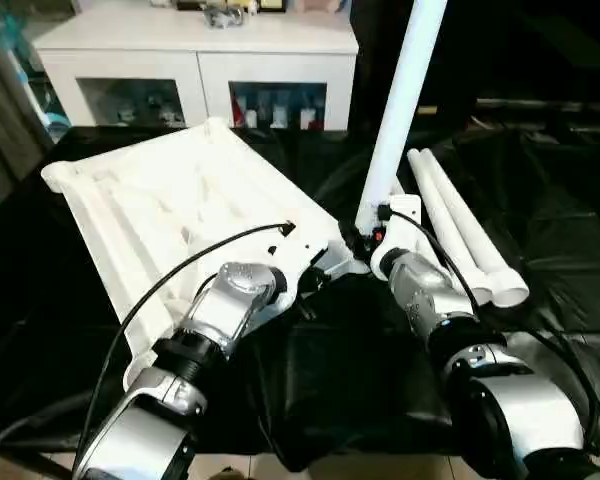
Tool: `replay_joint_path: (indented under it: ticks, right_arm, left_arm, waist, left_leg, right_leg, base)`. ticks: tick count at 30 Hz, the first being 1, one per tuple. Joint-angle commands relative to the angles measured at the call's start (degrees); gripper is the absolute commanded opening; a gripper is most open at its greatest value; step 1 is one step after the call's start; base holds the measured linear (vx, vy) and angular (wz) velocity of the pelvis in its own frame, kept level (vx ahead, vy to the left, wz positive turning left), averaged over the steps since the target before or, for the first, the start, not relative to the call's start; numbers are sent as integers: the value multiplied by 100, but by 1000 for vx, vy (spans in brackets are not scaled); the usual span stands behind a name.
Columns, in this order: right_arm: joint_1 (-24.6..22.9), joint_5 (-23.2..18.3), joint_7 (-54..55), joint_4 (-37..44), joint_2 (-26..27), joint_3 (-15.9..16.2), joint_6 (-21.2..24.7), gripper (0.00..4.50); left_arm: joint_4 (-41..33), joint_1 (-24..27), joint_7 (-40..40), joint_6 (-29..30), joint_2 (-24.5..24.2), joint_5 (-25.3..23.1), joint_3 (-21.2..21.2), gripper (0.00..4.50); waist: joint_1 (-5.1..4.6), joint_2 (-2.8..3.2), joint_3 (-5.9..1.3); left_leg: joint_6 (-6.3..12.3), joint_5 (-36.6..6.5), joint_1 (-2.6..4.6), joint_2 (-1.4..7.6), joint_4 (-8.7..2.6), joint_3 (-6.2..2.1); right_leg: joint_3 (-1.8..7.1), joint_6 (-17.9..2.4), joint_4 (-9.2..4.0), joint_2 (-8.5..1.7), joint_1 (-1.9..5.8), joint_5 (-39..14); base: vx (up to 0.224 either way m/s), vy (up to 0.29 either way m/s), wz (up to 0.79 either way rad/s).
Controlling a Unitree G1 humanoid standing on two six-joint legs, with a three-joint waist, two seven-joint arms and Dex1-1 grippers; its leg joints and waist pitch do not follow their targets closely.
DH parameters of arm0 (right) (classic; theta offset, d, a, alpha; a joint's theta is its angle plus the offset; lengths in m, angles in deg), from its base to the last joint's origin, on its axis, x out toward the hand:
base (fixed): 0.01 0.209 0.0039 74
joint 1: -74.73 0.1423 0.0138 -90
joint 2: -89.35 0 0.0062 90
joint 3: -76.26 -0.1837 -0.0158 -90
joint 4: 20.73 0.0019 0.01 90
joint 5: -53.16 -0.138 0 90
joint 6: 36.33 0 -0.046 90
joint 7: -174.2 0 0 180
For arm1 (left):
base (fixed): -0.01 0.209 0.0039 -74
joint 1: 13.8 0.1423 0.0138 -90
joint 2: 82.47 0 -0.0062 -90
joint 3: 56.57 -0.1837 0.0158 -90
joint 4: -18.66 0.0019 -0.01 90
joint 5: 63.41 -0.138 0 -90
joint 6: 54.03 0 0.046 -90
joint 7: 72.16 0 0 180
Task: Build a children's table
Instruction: Rotate leg to tighten
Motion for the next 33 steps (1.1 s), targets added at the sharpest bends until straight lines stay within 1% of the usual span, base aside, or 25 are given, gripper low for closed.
replay_joint_path:
  ticks: [1,2,4,6,8,11,12,13,15,16,17,18,19,20,21,22,23,24,25,26,27,28,29,31,33]
  right_arm:
    - [-173,39,-228,-463,304,76,331,273]
    - [-159,36,-247,-464,303,65,321,273]
    - [-107,-5,-366,-450,291,22,289,329]
    - [-56,-37,-523,-404,280,6,250,329]
    - [2,-24,-585,-341,257,18,166,357]
    - [53,-34,-695,-262,213,-3,81,367]
    - [63,-28,-752,-231,193,-17,67,380]
    - [71,-24,-824,-188,172,-21,54,390]
    - [73,5,-944,-119,140,-14,35,412]
    - [61,5,-1079,-15,100,8,28,412]
    - [42,11,-1299,141,35,44,16,424]
    - [-21,32,-1623,422,-81,142,27,434]
    - [-21,32,-1623,422,-81,142,27,441]
    - [-46,44,-1697,498,-112,175,27,441]
    - [-92,63,-1816,621,-169,229,42,441]
    - [-147,85,-1959,769,-238,294,61,441]
    - [-250,140,-2178,1000,-367,394,75,441]
    - [-297,155,-2276,1091,-424,432,88,441]
    - [-364,172,-2449,1218,-509,489,108,441]
    - [-449,181,-2646,1383,-593,537,162,441]
    - [-530,177,-2833,1533,-671,580,226,441]
    - [-604,170,-3026,1663,-749,629,283,441]
    - [-690,167,-3237,1801,-847,695,325,441]
    - [-805,165,-3516,1965,-991,787,379,441]
    - [-944,145,-3804,2172,-1144,881,459,441]
  left_arm:
    - [-169,-91,-134,-94,-14,-50,114,0]
    - [-178,-84,-120,-101,-22,-51,110,0]
    - [-214,-54,-46,-166,-58,-45,86,0]
    - [-291,3,44,-227,-108,-19,73,0]
    - [-357,55,144,-350,-161,4,57,0]
    - [-387,94,50,-459,-204,-25,85,0]
    - [-407,107,61,-453,-220,-3,104,0]
    - [-441,129,103,-468,-247,20,113,0]
    - [-502,166,176,-538,-281,48,112,0]
    - [-572,209,247,-569,-322,61,104,0]
    - [-682,277,351,-626,-385,83,86,0]
    - [-842,380,540,-718,-479,137,60,0]
    - [-842,380,540,-718,-479,137,60,0]
    - [-881,408,588,-744,-500,153,52,0]
    - [-932,445,656,-808,-534,169,40,0]
    - [-993,491,735,-888,-576,187,25,0]
    - [-1102,580,921,-1023,-650,249,-8,0]
    - [-1144,619,1009,-1084,-689,268,-32,0]
    - [-1197,671,1134,-1164,-749,289,-68,0]
    - [-1262,730,1254,-1183,-809,306,-96,0]
    - [-1312,780,1357,-1199,-864,317,-121,0]
    - [-1346,821,1452,-1217,-911,334,-138,0]
    - [-1386,863,1559,-1220,-957,361,-145,0]
    - [-1438,914,1717,-1232,-1032,397,-158,0]
    - [-1495,967,1885,-1237,-1118,431,-169,0]
  waist:
    - [-44,-9,-291]
    - [-47,-7,-286]
    - [-57,-3,-283]
    - [-72,-5,-283]
    - [-117,-11,-295]
    - [-133,-17,-318]
    - [-139,-34,-316]
    - [-133,-25,-313]
    - [-130,-38,-324]
    - [-127,-35,-326]
    - [-121,-45,-334]
    - [-120,-44,-360]
    - [-111,-45,-371]
    - [-120,-42,-377]
    - [-114,-42,-381]
    - [-97,-50,-384]
    - [-86,-57,-412]
    - [-65,-53,-418]
    - [-59,-37,-449]
    - [-42,-28,-466]
    - [-12,-28,-487]
    - [7,-13,-494]
    - [48,-16,-512]
    - [60,-24,-509]
    - [85,-30,-497]
  left_leg:
    - [16,-2518,116,291,-512,-150]
    - [1,-2558,117,294,-516,-155]
    - [-17,-2619,113,298,-523,-161]
    - [-20,-2655,101,299,-527,-170]
    - [-1,-2624,73,305,-537,-181]
    - [70,-2313,52,310,-538,-148]
    - [90,-2269,48,313,-537,-139]
    - [106,-2226,55,316,-534,-130]
    - [149,-2117,32,322,-529,-123]
    - [155,-2088,40,325,-526,-117]
    - [179,-2016,25,336,-525,-122]
    - [228,-1832,0,338,-518,-109]
    - [257,-1719,-5,350,-515,-108]
    - [339,-1586,6,342,-496,-80]
    - [359,-1574,40,333,-474,-52]
    - [382,-1493,23,327,-466,-54]
    - [459,-1217,-7,324,-451,-42]
    - [515,-1091,0,327,-439,-34]
    - [664,-707,-6,335,-407,-19]
    - [707,-566,-10,341,-394,-19]
    - [833,-301,-32,337,-358,-18]
    - [872,-215,-29,354,-355,-14]
    - [976,-53,-20,348,-309,4]
    - [1004,-62,-39,345,-303,10]
    - [977,-191,-56,350,-304,14]
  right_leg:
    - [276,-716,-631,-352,124,-2571]
    - [275,-713,-635,-359,124,-2637]
    - [270,-682,-646,-362,124,-2716]
    - [270,-669,-647,-369,127,-2749]
    - [269,-686,-636,-376,148,-2701]
    - [287,-818,-608,-370,164,-2314]
    - [292,-843,-609,-367,163,-2270]
    - [297,-883,-599,-366,157,-2236]
    - [302,-909,-587,-376,174,-2227]
    - [306,-921,-590,-375,165,-2209]
    - [308,-946,-573,-379,187,-2126]
    - [313,-983,-541,-365,207,-1877]
    - [317,-1022,-517,-366,213,-1701]
    - [316,-1114,-505,-345,188,-1524]
    - [327,-1181,-519,-347,157,-1545]
    - [324,-1192,-510,-353,180,-1488]
    - [325,-1226,-470,-350,218,-1202]
    - [325,-1247,-458,-348,213,-1039]
    - [323,-1411,-378,-322,223,-498]
    - [319,-1465,-339,-320,234,-298]
    - [310,-1529,-284,-305,258,100]
    - [314,-1559,-264,-305,254,249]
    - [310,-1630,-227,-267,236,578]
    - [310,-1652,-220,-269,241,583]
    - [304,-1603,-238,-271,248,368]
  base:
    - [0,0,0]
    - [0,0,0]
    - [0,0,0]
    - [0,0,0]
    - [0,0,0]
    - [0,0,0]
    - [0,0,0]
    - [0,0,0]
    - [0,0,0]
    - [0,0,0]
    - [0,0,0]
    - [0,0,0]
    - [0,0,0]
    - [0,0,0]
    - [0,0,0]
    - [51,-31,7]
    - [51,-31,7]
    - [60,-31,7]
    - [61,-25,6]
    - [61,-25,6]
    - [50,-14,0]
    - [0,0,0]
    - [0,0,0]
    - [0,0,0]
    - [0,0,0]
